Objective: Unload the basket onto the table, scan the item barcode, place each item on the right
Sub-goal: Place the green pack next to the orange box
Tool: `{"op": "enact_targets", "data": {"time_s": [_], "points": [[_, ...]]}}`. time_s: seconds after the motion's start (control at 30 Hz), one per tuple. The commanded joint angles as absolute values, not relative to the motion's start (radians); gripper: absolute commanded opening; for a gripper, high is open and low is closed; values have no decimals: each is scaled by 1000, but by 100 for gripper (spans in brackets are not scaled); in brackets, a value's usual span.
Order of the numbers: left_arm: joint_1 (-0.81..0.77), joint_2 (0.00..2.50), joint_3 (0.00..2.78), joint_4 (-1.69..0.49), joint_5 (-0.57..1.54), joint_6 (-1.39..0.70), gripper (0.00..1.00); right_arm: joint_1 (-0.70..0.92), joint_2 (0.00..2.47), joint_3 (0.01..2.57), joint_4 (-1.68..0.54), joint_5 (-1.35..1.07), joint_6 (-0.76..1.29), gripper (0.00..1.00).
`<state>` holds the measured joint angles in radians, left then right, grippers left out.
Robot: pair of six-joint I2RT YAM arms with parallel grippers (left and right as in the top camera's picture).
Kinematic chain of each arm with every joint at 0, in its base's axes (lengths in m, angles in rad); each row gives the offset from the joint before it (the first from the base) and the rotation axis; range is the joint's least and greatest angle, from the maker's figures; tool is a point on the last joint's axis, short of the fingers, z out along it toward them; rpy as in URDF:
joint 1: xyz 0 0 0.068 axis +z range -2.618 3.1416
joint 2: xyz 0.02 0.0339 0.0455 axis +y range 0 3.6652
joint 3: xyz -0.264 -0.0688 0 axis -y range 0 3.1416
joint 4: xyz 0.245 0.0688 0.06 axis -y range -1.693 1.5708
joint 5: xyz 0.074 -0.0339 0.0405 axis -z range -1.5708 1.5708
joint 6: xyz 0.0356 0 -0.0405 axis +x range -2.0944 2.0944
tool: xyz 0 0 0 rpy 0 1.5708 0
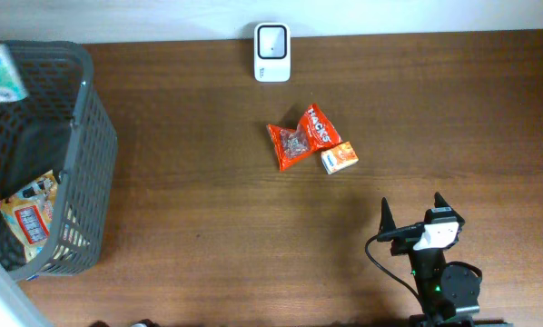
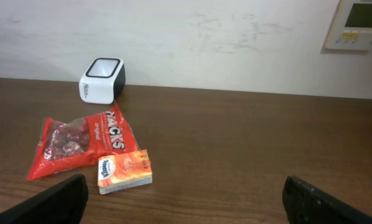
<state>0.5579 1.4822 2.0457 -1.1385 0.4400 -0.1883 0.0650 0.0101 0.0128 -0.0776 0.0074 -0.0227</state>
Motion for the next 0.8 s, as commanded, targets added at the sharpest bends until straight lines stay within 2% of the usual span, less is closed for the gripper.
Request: {"op": "enact_targets", "data": {"time_s": [0.0,0.1,0.23,0.33,0.47,0.67,0.7,0.77], "points": [[330,1483,2043,-1145,652,-200,0,59,4,6,-82,12,-19,99],[-16,1592,2043,-1112,579,-200,0,59,4,6,-82,12,-19,99],[-301,1785,2043,-1039,398,-200,0,59,4,6,-82,12,-19,99],[-500,2050,2043,-942,324,-201,1,59,4,6,-82,12,-19,99],[-624,2289,2043,-940,297,-222,4,59,4,6,-82,12,-19,99],[-639,2349,2055,-957,149,-223,11,59,4,6,-82,12,-19,98],[-625,2346,2072,-982,149,-223,14,59,4,6,-82,12,-19,99],[-590,2343,2146,-1071,149,-223,27,59,4,6,-82,12,-19,99]]}}
